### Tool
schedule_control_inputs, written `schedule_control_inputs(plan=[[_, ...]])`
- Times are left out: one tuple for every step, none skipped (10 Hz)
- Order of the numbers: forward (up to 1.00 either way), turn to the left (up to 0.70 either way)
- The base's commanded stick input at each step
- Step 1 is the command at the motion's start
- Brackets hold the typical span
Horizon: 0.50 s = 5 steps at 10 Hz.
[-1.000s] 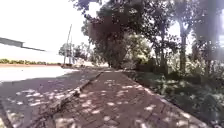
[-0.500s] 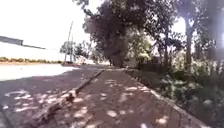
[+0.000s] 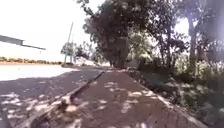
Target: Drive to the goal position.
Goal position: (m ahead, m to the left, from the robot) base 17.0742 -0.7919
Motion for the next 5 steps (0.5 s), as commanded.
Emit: schedule_control_inputs(plan=[[0.7, 0.0], [0.7, 0.0], [0.7, 0.0], [0.7, 0.0], [0.7, 0.0]])
